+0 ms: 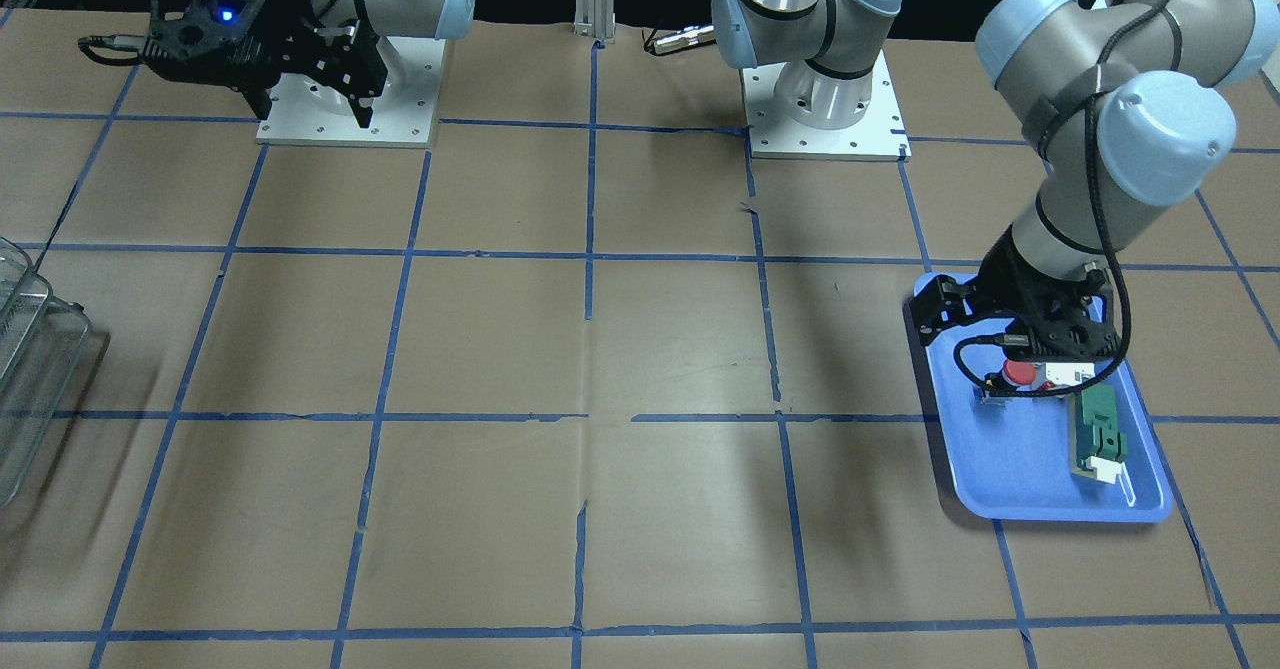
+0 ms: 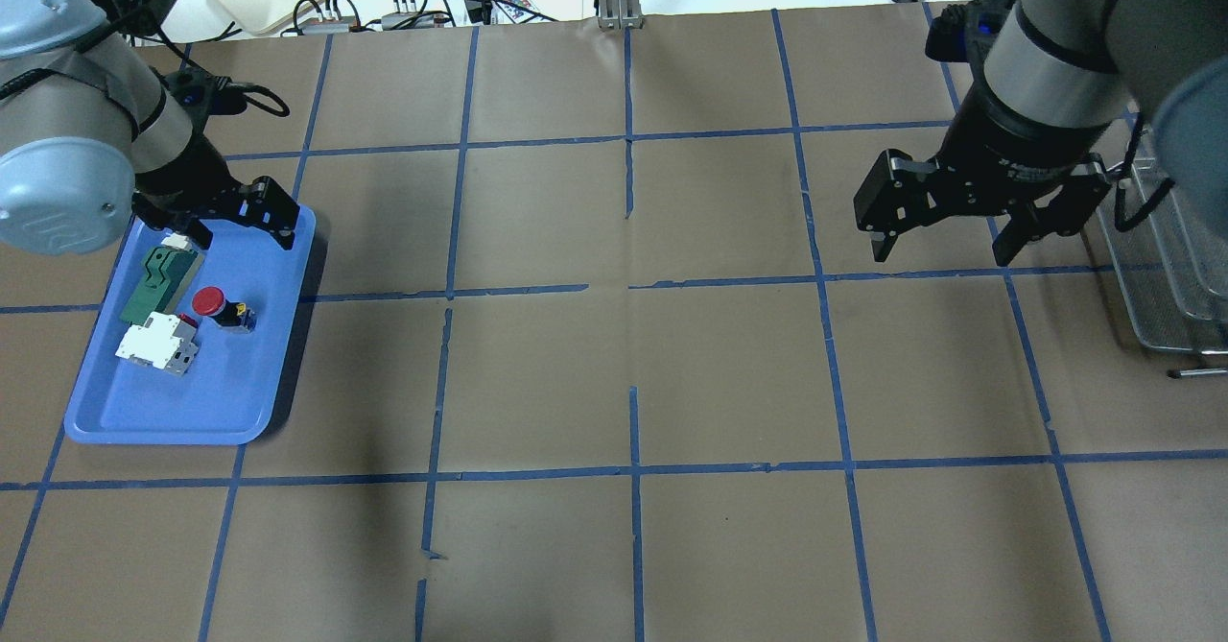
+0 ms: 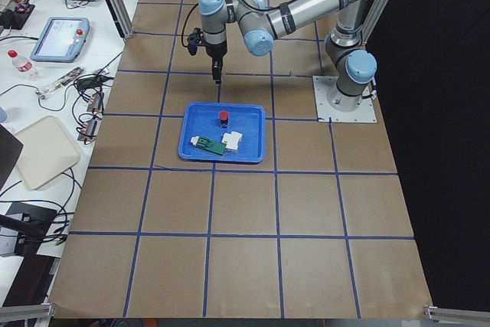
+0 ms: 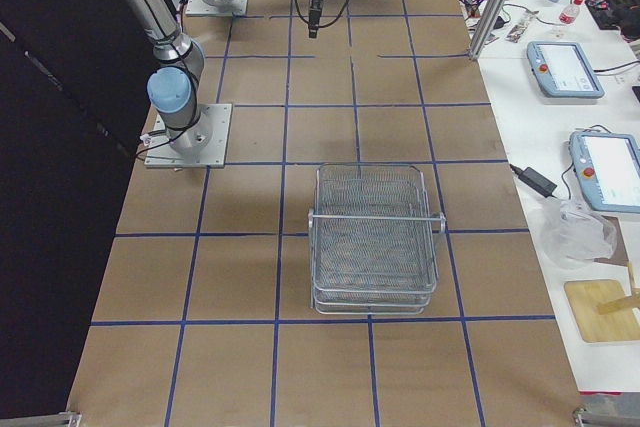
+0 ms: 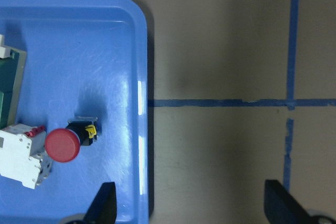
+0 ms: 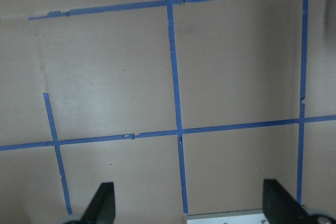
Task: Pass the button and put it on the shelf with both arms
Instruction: 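Lower the left gripper onto the red push button and close it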
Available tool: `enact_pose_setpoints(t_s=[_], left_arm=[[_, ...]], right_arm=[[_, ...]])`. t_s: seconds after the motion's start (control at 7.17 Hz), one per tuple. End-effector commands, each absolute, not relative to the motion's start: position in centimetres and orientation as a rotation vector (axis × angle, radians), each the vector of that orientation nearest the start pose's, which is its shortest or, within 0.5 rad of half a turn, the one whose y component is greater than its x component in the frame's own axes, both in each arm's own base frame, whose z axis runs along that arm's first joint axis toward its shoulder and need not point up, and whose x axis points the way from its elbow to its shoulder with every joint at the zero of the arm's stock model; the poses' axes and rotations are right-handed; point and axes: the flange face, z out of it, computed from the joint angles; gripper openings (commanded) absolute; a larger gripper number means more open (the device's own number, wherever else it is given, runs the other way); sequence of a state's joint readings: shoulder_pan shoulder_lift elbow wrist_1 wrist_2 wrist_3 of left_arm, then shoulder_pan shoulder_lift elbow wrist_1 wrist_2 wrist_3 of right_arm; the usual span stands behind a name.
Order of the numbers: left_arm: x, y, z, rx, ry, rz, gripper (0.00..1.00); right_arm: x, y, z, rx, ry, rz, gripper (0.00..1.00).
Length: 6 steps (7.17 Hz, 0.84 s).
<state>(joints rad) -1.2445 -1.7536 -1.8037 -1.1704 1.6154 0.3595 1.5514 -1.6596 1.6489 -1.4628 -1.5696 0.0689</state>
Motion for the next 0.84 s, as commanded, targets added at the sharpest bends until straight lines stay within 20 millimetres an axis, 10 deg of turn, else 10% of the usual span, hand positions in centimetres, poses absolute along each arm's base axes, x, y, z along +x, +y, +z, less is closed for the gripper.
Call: enact_pose_setpoints(t_s=[0.0,0.7], left_arm=[[11.2,-55.3,28.6,0.065,3.109,0.066,1.00],[15.8,-52.7,21.2,0.010,3.153,0.146,1.00]], right_arm=[[12.6,-47.8,47.6,0.135,3.136,0.190,1.00],[12.7,-45.3,48.8,0.111,3.134,0.137,1.00]])
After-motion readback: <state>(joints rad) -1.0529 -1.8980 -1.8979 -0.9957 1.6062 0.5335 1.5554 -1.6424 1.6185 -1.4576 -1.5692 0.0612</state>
